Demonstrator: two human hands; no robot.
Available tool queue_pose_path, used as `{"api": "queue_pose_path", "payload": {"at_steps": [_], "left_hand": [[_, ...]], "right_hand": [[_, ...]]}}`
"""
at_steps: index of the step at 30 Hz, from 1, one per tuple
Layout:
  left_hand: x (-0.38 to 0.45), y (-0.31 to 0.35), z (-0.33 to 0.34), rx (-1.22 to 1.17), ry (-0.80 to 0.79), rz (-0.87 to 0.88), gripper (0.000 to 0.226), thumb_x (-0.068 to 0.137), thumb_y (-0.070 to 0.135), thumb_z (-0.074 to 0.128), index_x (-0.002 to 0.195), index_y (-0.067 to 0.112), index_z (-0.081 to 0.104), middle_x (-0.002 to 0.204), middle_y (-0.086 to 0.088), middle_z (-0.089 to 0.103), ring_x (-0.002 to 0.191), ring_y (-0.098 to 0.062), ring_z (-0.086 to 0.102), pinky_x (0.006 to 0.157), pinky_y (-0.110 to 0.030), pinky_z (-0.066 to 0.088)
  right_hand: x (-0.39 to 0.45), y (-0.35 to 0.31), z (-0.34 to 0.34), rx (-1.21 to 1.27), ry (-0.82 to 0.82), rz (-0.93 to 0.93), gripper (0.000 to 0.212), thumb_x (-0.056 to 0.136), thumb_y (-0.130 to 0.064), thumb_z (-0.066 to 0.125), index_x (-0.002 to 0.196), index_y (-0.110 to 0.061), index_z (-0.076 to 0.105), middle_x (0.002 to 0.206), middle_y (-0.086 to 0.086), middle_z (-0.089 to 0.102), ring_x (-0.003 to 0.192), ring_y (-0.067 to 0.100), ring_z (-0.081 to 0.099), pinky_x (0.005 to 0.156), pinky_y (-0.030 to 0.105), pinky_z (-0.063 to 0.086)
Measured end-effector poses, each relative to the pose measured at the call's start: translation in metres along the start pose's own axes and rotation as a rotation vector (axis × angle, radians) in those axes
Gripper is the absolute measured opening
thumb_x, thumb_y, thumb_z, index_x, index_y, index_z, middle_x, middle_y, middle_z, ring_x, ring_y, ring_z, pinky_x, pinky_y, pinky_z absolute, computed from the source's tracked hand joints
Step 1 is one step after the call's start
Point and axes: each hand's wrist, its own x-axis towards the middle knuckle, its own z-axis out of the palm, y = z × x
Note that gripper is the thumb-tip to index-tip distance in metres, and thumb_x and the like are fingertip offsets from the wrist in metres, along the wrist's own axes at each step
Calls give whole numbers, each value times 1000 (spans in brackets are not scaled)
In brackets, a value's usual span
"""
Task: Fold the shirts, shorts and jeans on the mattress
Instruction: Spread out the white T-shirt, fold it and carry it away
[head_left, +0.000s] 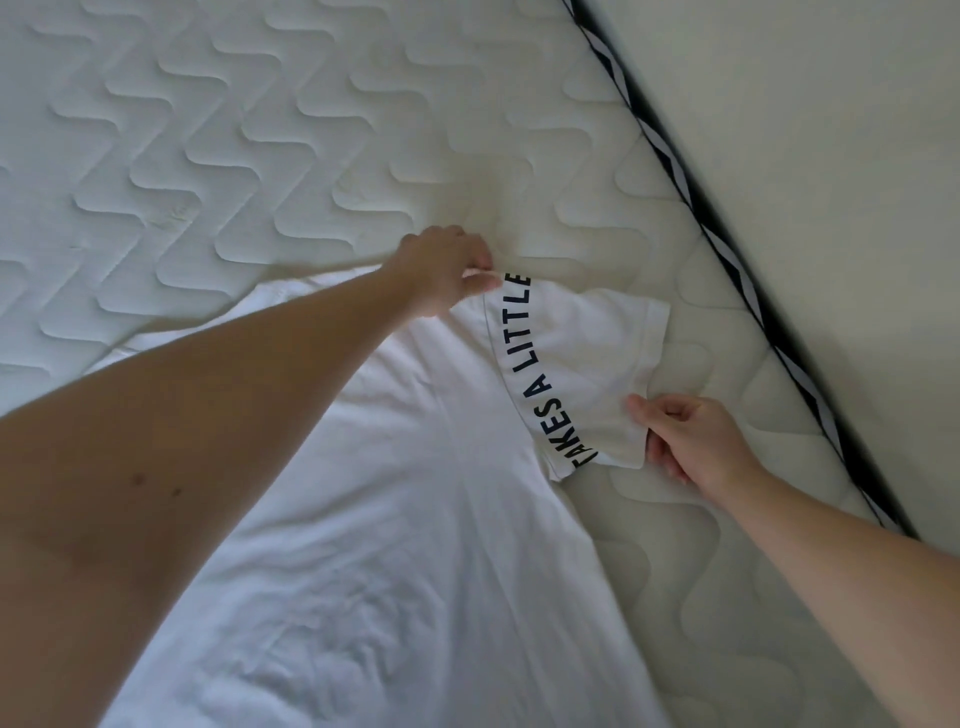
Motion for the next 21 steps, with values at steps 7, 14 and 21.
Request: {"api": "queue_pose_path", "payload": {"at_steps": [7, 14, 21], "left_hand": [[23, 52, -19, 220, -258, 25, 47, 88, 16, 70, 133, 18, 54, 125, -6, 57, 116, -31, 54, 87, -35, 43], [11, 49, -8, 154, -53, -6, 35, 87, 8, 57, 112, 29, 67, 114, 3, 62, 94, -21, 54, 73, -29, 40], [-27, 33, -7, -263, 38, -207, 35, 88, 1, 41, 98, 27, 63, 98, -2, 68, 81, -27, 71, 68, -36, 57]], "right_hand": [[2, 3, -1, 8, 5, -13, 43, 80, -51, 72, 66, -11, 65, 49, 8, 58, 28, 16, 37, 32, 16, 26], [-2, 2, 4, -5, 32, -35, 40, 84, -41, 73, 63, -10, 60, 47, 8, 57, 27, 15, 37, 31, 15, 25], [-11, -16, 10, -120, 55, -13, 47, 80, -51, 73, 61, -12, 54, 46, 2, 59, 36, 14, 44, 37, 21, 34]]}}
